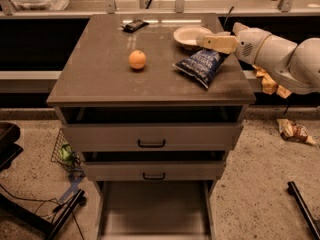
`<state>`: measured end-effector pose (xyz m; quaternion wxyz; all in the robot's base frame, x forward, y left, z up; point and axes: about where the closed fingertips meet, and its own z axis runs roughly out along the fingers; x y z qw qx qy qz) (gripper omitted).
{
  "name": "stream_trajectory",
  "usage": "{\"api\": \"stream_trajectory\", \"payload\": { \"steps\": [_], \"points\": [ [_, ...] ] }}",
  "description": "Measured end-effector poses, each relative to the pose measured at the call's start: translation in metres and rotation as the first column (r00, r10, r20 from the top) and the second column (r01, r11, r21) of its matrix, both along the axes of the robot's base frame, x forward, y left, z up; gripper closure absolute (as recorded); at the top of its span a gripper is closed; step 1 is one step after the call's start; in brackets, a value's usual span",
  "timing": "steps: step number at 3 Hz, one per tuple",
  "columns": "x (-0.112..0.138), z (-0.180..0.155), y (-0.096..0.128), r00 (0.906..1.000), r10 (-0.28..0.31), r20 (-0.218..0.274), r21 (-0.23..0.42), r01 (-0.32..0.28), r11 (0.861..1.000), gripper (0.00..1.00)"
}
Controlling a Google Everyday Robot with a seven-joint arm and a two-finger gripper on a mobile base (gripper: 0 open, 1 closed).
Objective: Pick blue chip bag from bottom drawer and place on counter
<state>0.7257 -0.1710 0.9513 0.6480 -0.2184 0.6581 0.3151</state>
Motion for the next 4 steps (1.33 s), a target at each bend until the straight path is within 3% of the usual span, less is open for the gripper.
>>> {"api": "stream_trajectory", "payload": {
  "steps": [1,2,3,4],
  "points": [
    [0.007,0.01,-0.016,0.9999,-0.001,-0.014,-0.024,0.0,1.0,0.0],
    [0.013,0.033,-0.063,0.9962,-0.07,-0.053,-0.121,0.063,0.991,0.0],
    [0.003,0.038,-0.136,0.9759,-0.195,-0.098,-0.201,0.173,0.964,0.0],
    [-0.03,0.041,-0.21,0.9354,-0.331,-0.125,-0.24,0.295,0.925,0.0]
  ]
}}
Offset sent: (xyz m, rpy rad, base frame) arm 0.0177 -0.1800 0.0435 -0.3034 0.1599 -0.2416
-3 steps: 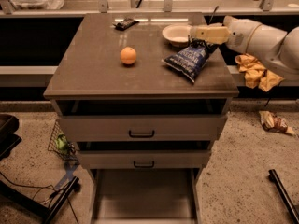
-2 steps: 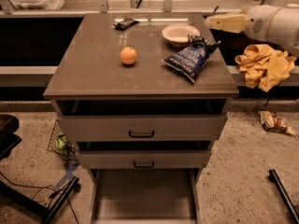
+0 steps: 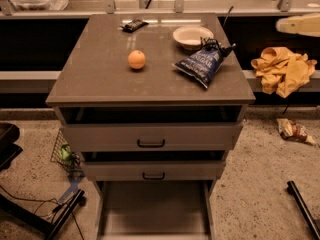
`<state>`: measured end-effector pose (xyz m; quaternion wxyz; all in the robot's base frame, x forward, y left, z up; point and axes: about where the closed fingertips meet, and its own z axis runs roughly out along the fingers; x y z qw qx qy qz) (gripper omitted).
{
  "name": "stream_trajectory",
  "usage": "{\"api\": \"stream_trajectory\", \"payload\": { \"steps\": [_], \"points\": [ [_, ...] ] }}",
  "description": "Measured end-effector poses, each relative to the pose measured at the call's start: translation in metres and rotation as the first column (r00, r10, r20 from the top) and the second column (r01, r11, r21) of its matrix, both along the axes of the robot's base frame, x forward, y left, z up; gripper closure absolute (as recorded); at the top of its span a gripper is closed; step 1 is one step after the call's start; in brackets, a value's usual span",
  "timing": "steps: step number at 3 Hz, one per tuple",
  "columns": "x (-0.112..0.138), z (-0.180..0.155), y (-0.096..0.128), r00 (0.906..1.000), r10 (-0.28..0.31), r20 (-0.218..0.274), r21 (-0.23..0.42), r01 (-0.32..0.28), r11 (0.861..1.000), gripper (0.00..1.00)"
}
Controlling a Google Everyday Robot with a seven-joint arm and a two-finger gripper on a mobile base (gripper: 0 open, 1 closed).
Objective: Pick blue chip bag from bottom drawer and place on counter
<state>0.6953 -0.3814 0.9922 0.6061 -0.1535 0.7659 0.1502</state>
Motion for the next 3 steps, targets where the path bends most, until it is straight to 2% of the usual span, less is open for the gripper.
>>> {"api": "stream_trajectory", "payload": {
  "steps": [1,2,3],
  "points": [
    [-0.052,0.007,-0.056,0.9922,-0.125,-0.001,-0.01,0.125,0.992,0.0],
    [-0.114,0.011,-0.086,0.9753,-0.22,0.016,-0.007,0.22,0.975,0.0],
    [-0.169,0.011,-0.083,0.963,-0.264,0.055,0.035,0.262,0.964,0.0]
  ]
}}
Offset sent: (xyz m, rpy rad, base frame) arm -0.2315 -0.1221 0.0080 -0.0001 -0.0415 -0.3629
